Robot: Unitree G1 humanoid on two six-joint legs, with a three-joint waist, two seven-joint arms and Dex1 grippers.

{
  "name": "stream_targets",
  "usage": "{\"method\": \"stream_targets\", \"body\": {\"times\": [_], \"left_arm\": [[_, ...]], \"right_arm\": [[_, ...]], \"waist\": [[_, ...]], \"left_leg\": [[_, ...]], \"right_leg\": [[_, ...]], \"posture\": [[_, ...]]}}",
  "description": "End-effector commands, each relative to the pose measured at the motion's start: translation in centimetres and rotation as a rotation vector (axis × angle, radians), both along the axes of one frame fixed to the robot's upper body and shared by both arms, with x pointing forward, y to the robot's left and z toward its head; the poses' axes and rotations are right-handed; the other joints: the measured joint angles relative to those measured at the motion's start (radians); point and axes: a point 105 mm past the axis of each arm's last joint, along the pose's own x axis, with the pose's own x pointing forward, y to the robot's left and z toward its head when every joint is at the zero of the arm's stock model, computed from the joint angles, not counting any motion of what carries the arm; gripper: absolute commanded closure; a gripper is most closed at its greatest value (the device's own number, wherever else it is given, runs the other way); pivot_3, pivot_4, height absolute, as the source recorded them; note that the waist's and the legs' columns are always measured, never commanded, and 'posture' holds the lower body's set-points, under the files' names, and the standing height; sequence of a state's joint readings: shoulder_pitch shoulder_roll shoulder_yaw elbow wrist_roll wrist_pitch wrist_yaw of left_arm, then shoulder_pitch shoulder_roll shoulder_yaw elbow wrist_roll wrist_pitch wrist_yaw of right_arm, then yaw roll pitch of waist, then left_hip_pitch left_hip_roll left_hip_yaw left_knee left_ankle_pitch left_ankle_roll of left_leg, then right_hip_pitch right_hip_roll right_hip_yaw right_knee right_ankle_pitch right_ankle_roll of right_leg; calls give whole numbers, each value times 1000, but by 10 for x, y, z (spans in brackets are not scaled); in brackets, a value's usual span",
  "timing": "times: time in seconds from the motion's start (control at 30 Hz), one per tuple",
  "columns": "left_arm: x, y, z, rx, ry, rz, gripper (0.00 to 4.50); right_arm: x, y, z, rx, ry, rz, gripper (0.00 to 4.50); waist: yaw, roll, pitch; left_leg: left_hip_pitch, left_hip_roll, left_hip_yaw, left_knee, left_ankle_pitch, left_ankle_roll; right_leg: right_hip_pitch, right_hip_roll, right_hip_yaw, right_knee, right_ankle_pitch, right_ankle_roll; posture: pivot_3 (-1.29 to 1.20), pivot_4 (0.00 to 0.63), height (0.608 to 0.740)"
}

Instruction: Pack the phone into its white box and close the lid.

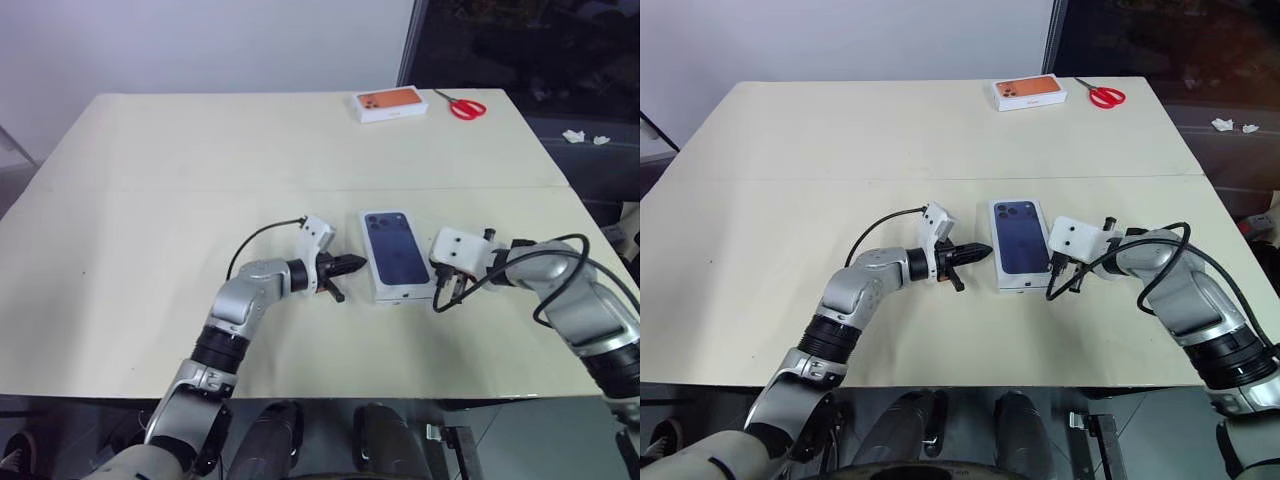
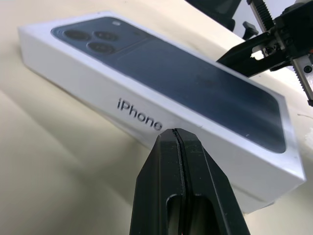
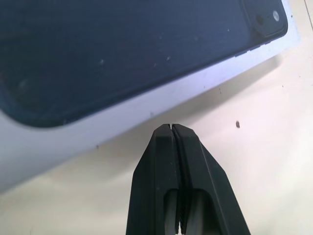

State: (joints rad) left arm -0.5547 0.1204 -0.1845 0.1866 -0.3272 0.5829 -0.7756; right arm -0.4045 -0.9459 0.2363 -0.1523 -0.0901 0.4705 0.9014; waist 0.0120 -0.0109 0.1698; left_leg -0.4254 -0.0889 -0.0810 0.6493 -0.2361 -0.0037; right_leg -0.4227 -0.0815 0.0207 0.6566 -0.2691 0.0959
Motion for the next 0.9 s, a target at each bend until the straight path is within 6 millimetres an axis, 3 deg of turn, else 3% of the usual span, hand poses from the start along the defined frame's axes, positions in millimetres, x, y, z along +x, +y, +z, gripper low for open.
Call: {"method": "stream_targets", "body": {"times": [0.03,0.13,0.27,0.33,0.43,0.6,0.67,0.77,0.8,0.9], "left_arm": [[-5,-1,7,-2,-35,-17,4500],[-2,4,14,-22,-49,7,4500],[6,6,41,-108,-84,40,4500],[11,0,57,-152,-112,37,4500],[14,-10,60,-166,-108,20,4500],[7,-31,42,-135,-66,-39,4500],[-1,-35,27,-81,-42,-73,4500],[-23,-30,-12,53,27,-156,4500],[-29,-28,-19,76,30,-174,4500],[-31,-22,-18,54,39,-157,4500]], "right_arm": [[-1,-1,13,-31,-43,30,4453],[-2,-5,16,-32,-41,40,4453],[17,-8,47,121,-122,-44,4453],[25,2,61,241,-143,-60,4453],[25,19,65,281,-142,-11,4453],[3,30,34,230,-11,77,4453],[-6,28,20,200,37,87,4453],[-45,19,-20,89,223,155,4453],[-54,19,-26,81,265,166,4453],[-52,19,-21,105,250,146,4453]], "waist": [[0,0,0],[0,0,0],[-1,0,0],[-1,0,0],[2,-1,0],[1,-1,0],[0,-1,-1],[2,-1,-3],[2,-2,-4],[2,-3,-9]], "left_leg": [[0,0,0,0,0,0],[0,0,0,0,0,0],[0,0,0,0,0,0],[0,0,0,1,0,0],[0,0,0,1,0,-1],[0,-1,0,1,0,0],[0,-1,1,2,0,0],[2,-1,0,1,-1,1],[5,0,0,0,-1,2],[25,2,-3,-5,-6,8]], "right_leg": [[0,0,0,0,0,0],[0,0,0,0,0,0],[0,0,0,0,0,0],[0,0,0,1,0,0],[0,0,0,1,0,0],[2,0,0,-1,0,0],[2,0,0,-1,0,0],[4,0,0,-1,0,0],[7,0,0,-2,0,0],[31,1,-3,-13,-1,1]], "posture": [[0,150,740],[0,150,740],[0,150,740],[0,150,740],[0,150,740],[0,150,740],[0,150,740],[0,150,740],[0,150,740],[0,150,740]]}}
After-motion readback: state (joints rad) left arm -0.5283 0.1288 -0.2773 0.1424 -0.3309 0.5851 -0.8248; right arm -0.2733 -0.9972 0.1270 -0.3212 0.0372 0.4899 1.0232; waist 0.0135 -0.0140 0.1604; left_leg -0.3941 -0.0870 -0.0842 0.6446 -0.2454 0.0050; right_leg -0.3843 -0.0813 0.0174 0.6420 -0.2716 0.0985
